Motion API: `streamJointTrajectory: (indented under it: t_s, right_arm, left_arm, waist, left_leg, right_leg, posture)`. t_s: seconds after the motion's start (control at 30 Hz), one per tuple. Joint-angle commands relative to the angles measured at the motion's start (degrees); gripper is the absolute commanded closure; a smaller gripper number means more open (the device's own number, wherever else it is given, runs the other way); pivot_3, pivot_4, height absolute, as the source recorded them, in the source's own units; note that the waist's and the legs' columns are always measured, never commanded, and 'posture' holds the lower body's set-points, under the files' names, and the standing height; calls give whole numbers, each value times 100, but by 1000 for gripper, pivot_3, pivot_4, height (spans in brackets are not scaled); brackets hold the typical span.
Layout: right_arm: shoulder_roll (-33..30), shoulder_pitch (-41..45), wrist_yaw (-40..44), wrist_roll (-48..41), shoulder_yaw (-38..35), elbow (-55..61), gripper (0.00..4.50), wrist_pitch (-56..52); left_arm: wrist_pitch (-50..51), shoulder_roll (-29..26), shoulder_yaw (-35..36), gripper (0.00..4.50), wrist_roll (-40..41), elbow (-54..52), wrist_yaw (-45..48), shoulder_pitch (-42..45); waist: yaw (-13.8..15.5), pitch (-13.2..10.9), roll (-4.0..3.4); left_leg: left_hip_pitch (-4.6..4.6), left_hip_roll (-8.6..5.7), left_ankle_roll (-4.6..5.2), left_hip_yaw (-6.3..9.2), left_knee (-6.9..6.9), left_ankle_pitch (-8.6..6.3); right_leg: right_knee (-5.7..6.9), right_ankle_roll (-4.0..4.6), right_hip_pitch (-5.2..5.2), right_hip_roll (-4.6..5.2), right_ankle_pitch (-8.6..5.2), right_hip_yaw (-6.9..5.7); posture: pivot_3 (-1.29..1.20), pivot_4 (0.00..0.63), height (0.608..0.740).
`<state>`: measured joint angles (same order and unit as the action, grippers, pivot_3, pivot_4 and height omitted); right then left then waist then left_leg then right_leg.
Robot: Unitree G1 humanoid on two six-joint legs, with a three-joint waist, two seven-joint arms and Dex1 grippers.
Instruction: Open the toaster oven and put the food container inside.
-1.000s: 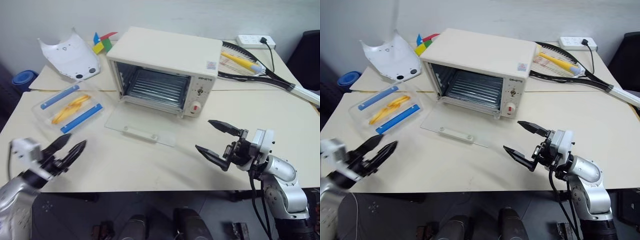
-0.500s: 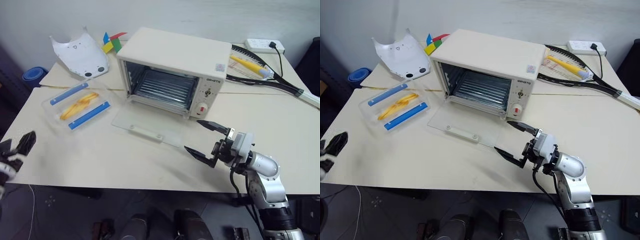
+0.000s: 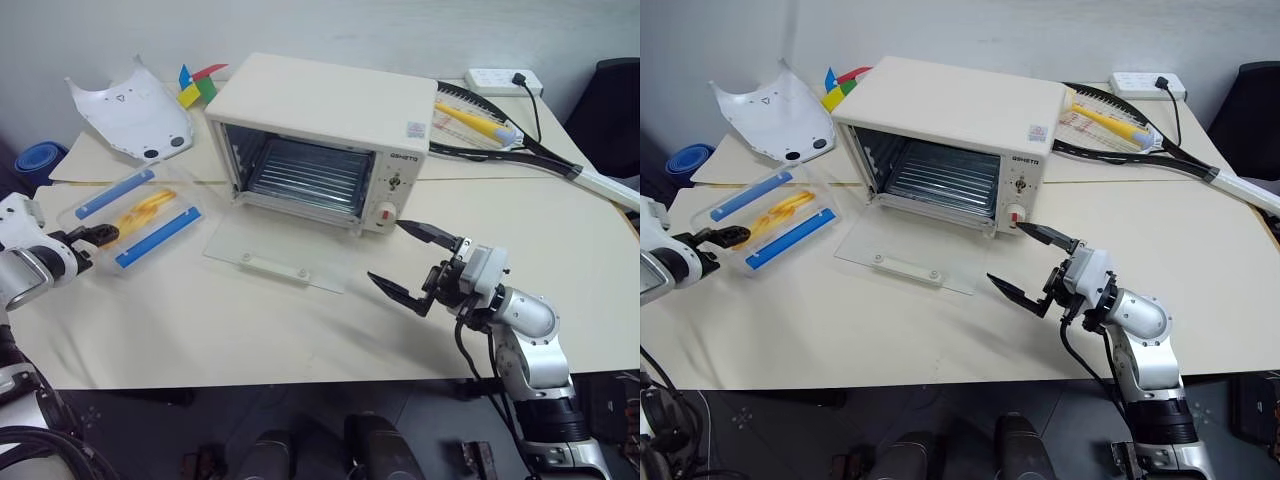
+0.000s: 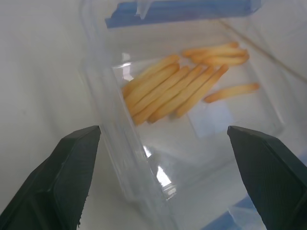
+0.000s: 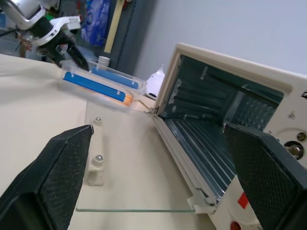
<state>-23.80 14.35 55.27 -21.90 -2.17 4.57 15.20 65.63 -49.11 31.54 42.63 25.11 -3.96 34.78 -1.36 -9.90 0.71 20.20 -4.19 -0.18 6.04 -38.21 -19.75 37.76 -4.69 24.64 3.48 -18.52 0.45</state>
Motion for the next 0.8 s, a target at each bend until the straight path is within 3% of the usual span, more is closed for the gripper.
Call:
streamJointTrajectory:
  t_s: [0.03,0.13,0.43,0.57,0.8]
  right_arm:
    - [46,-20,-157,-23,7,281,0,69]
    - [76,-64,-244,17,30,294,0,106]
    - [267,-18,-329,172,145,-211,0,423]
    - [234,60,-209,142,210,-400,0,423]
    - [112,3,-188,52,-18,-620,0,427]
  left_arm:
    - [-95,-293,-320,8,-524,320,275,226]
    - [-242,-200,-154,609,-676,646,267,501]
    - [-812,-415,268,3419,-1008,1538,456,671]
    - [-1056,-546,494,4387,-1050,1546,513,720]
    - [-122,-1107,-142,4484,-1005,760,1580,725]
  waist:
    - [-15,0,0]
    - [-7,0,0]
    - [-25,1,0]
    - [-26,0,0]
    - [-22,2,5]
  left_leg:
    - [0,1,-1,0,0,1]
    - [0,1,-1,1,1,1]
    - [-1,0,-1,-2,-2,1]
    - [-1,1,-5,-2,-3,3]
    - [8,-2,-4,4,-3,2]
  right_leg:
    - [0,0,0,0,0,0]
    - [3,0,1,0,0,-1]
    - [8,0,3,1,0,0]
    - [11,0,3,0,0,1]
    - [10,0,5,3,0,-2]
  posture:
    - [0,150,740]
    - [0,150,740]
    - [0,150,740]
    - [0,150,740]
    - [0,150,740]
